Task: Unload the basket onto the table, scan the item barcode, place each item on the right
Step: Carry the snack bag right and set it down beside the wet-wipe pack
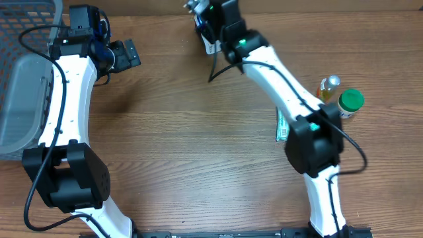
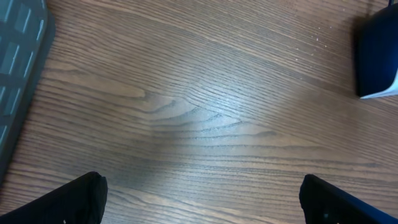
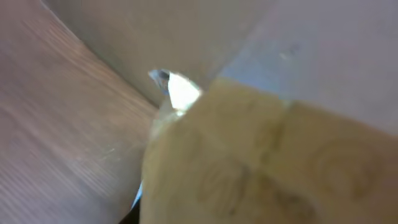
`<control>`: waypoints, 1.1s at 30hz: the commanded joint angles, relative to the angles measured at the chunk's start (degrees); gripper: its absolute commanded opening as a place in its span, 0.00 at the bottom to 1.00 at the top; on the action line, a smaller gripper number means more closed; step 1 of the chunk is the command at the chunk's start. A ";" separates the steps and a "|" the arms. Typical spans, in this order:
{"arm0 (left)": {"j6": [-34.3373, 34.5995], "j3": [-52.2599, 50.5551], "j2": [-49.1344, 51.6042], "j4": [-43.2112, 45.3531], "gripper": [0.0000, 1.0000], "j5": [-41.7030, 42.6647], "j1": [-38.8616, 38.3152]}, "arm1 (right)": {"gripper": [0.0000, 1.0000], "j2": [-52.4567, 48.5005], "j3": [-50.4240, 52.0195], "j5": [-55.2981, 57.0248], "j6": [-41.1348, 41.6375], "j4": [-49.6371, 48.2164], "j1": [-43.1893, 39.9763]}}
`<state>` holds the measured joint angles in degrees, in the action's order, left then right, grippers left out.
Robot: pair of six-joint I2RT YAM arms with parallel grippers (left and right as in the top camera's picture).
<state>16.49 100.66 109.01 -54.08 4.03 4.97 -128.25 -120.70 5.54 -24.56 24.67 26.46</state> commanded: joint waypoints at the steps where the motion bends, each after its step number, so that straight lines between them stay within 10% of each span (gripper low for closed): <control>1: -0.22 1.33 0.02 0.13 0.99 -0.15 -0.13 | 0.04 10.43 -0.94 -8.50 16.61 6.56 -3.21; 8: -0.22 1.33 0.02 0.13 0.99 -0.15 -0.13 | 0.04 11.10 0.59 -34.99 27.54 37.79 -9.86; 16: -0.22 1.33 0.02 0.13 1.00 -0.15 -0.13 | 0.04 10.36 7.93 -32.74 20.63 50.66 -12.37; 21: -0.22 1.33 0.02 0.13 1.00 -0.15 -0.13 | 0.24 10.36 9.99 -18.23 20.65 50.73 -12.50; 29: -0.22 1.33 0.02 0.13 1.00 -0.15 -0.13 | 1.00 10.36 10.03 -9.03 21.22 50.40 -12.50; 33: -0.22 1.33 0.02 0.13 0.99 -0.15 -0.11 | 1.00 10.36 10.08 -3.61 26.18 49.05 -12.50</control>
<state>16.49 100.66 109.01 -54.04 4.01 4.97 -118.06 -110.85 -4.01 -2.04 74.39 14.24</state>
